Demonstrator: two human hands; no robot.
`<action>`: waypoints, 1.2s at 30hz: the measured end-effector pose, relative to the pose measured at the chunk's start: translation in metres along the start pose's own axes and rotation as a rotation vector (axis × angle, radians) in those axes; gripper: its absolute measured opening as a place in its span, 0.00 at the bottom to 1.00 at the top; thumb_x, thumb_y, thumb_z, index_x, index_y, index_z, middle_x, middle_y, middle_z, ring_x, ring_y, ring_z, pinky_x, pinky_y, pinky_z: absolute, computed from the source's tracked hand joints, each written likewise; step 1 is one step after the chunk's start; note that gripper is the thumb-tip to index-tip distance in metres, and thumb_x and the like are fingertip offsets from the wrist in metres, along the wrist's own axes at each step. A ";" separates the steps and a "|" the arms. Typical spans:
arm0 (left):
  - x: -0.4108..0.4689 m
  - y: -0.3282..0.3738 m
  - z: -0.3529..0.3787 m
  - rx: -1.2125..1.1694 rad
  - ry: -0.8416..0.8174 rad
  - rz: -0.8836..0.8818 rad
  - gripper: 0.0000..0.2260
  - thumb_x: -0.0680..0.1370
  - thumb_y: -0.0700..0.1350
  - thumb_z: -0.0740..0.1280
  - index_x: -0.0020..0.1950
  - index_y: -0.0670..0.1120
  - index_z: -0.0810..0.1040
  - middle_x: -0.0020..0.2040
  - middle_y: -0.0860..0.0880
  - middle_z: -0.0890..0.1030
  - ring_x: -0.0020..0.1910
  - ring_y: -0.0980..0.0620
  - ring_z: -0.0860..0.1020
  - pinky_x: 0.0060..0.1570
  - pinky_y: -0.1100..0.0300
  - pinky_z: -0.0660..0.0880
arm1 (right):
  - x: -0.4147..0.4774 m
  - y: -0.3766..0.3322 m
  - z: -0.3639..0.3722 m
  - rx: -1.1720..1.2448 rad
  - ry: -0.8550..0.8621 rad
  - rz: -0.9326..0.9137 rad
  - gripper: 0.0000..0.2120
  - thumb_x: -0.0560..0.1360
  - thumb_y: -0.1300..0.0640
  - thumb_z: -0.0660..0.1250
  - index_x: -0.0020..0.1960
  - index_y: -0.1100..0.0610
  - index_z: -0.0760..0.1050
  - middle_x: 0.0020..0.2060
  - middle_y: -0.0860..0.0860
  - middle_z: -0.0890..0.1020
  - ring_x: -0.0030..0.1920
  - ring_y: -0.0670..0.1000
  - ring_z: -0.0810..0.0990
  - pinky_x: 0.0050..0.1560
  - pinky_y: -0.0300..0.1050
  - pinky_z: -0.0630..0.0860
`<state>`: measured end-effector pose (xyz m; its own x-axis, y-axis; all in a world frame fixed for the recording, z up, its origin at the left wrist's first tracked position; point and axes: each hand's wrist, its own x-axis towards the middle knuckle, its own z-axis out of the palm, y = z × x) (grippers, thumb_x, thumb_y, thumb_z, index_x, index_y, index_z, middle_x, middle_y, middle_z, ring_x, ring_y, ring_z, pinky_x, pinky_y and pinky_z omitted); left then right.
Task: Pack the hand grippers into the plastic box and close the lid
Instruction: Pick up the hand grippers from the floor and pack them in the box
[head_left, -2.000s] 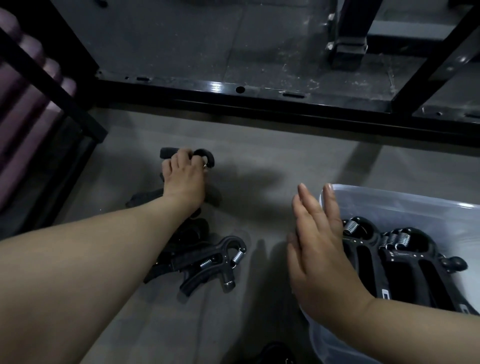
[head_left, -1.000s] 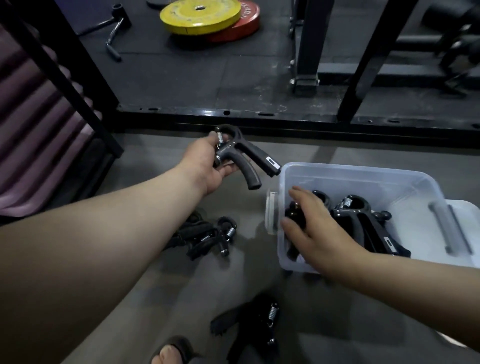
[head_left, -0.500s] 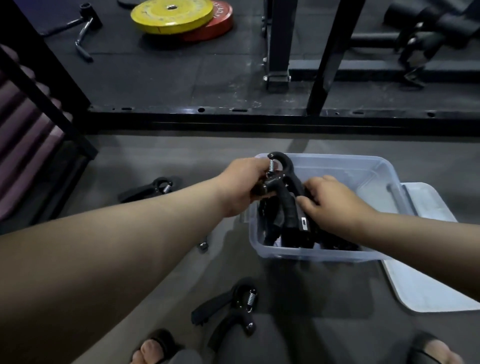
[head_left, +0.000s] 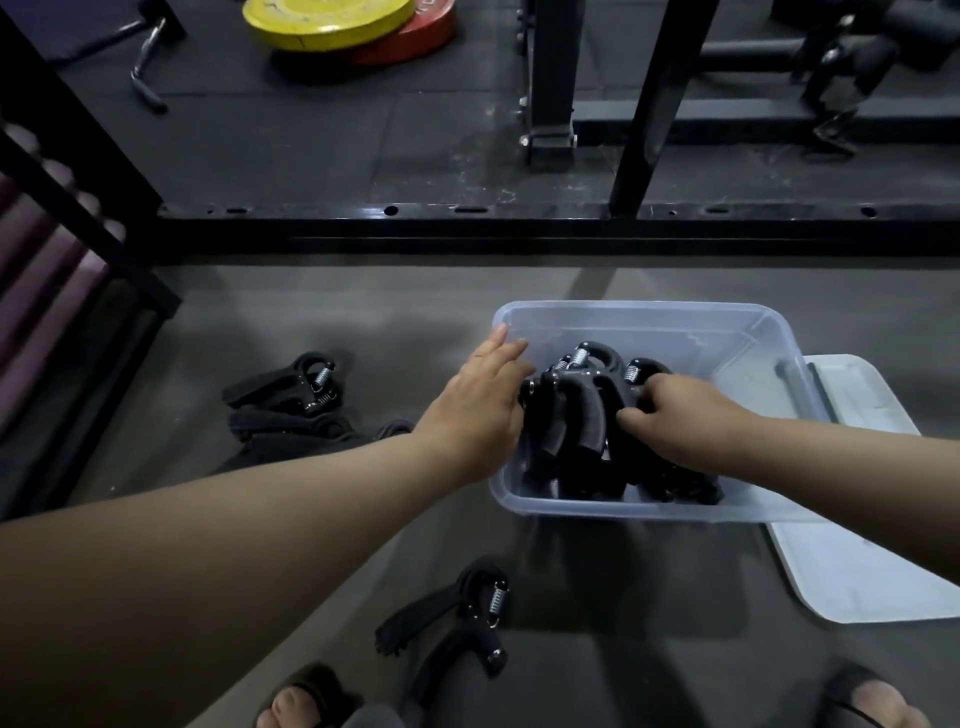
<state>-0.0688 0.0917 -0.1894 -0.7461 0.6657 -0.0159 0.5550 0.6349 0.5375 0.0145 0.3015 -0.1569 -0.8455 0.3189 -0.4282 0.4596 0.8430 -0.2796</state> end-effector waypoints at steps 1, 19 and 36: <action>0.000 0.000 0.000 -0.002 -0.001 0.005 0.19 0.80 0.41 0.55 0.71 0.48 0.69 0.78 0.53 0.57 0.78 0.57 0.45 0.75 0.52 0.52 | 0.001 -0.004 0.001 -0.012 -0.011 0.000 0.16 0.75 0.48 0.63 0.40 0.61 0.75 0.36 0.56 0.80 0.39 0.57 0.78 0.39 0.47 0.74; 0.000 -0.003 0.002 -0.002 0.042 0.041 0.18 0.79 0.40 0.56 0.68 0.46 0.72 0.77 0.51 0.63 0.78 0.55 0.48 0.74 0.51 0.57 | 0.012 -0.017 0.019 -0.106 -0.060 -0.057 0.16 0.77 0.45 0.59 0.52 0.57 0.63 0.49 0.59 0.80 0.50 0.60 0.79 0.47 0.49 0.72; -0.001 -0.002 0.000 0.012 0.023 0.025 0.19 0.79 0.40 0.56 0.70 0.46 0.70 0.77 0.53 0.60 0.78 0.58 0.46 0.73 0.53 0.55 | 0.008 -0.016 0.022 -0.126 -0.035 -0.114 0.16 0.78 0.42 0.58 0.51 0.55 0.62 0.52 0.60 0.81 0.54 0.60 0.79 0.46 0.49 0.69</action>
<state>-0.0689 0.0900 -0.1904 -0.7400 0.6724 0.0175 0.5781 0.6224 0.5277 0.0062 0.2809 -0.1753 -0.8795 0.2045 -0.4297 0.3212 0.9213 -0.2191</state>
